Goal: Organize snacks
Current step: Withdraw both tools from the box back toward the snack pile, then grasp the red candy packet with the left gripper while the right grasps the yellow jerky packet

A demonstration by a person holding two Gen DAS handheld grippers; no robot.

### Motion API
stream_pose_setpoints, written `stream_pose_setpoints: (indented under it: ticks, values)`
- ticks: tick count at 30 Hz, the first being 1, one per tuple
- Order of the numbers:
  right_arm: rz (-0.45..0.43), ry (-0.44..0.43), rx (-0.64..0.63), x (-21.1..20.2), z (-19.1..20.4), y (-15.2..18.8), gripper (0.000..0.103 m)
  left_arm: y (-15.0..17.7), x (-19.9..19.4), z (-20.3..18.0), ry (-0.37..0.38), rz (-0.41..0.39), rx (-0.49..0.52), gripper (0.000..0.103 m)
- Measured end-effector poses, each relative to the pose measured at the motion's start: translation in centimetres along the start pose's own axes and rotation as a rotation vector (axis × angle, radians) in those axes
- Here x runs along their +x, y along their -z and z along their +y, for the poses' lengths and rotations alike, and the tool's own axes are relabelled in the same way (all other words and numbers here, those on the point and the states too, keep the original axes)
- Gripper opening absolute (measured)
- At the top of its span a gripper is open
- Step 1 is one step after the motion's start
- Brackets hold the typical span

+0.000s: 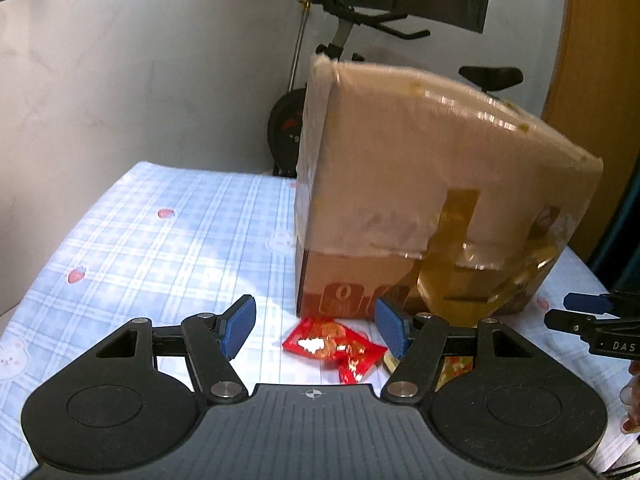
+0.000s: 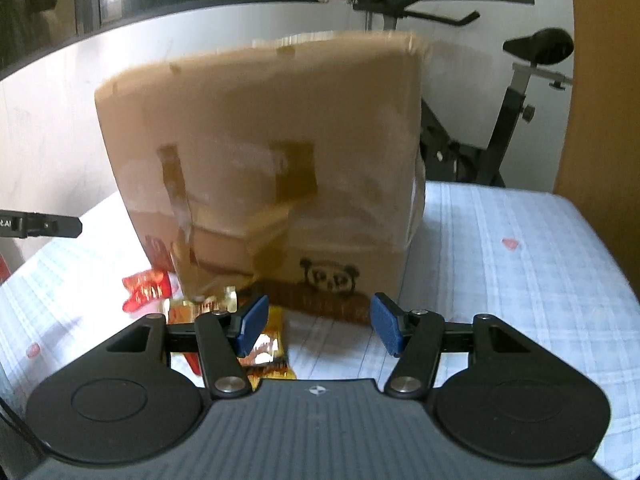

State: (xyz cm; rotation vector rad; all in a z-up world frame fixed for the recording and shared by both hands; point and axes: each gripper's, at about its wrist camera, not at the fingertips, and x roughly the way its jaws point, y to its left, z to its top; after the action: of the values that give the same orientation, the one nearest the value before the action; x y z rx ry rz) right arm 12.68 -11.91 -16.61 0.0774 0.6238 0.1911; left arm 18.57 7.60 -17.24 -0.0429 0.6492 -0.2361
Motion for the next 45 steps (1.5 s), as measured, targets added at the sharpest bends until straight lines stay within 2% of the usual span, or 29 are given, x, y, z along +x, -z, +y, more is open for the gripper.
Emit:
stream_pose_setpoints:
  ticks: [6,17,19,20,24,28,37,45]
  values:
    - [0.076,-0.03,-0.018,1.9,0.7,1.3,0.06,1.1,1.2,0.0,0.009,0.045,-0.001,0.068]
    - [0.146,-0.096,-0.082,6.5,3.4,1.2,0.059,2.6,2.8,-0.5,0.024,0.101,0.019,0.068]
    - [0.146,-0.104,-0.078,6.7,3.2,1.4,0.043,2.8,3.3,-0.5,0.024,0.112,0.027,0.068]
    - [0.146,-0.105,-0.076,6.7,3.1,1.5,0.039,2.8,3.6,-0.5,0.023,0.119,0.032,0.068]
    - [0.119,-0.079,-0.062,6.2,2.3,2.0,0.037,2.7,4.9,-0.4,0.019,0.143,0.033,0.069]
    - [0.082,-0.029,-0.008,5.8,1.3,2.5,0.037,2.4,6.1,-0.4,0.014,0.157,-0.01,0.069]
    - [0.057,-0.006,-0.027,6.1,1.6,3.0,0.037,1.5,9.3,-0.8,-0.11,0.176,-0.149,0.071]
    - [0.049,-0.017,-0.01,6.0,1.4,3.2,0.037,2.2,10.1,-2.1,-0.181,0.183,-0.087,0.072]
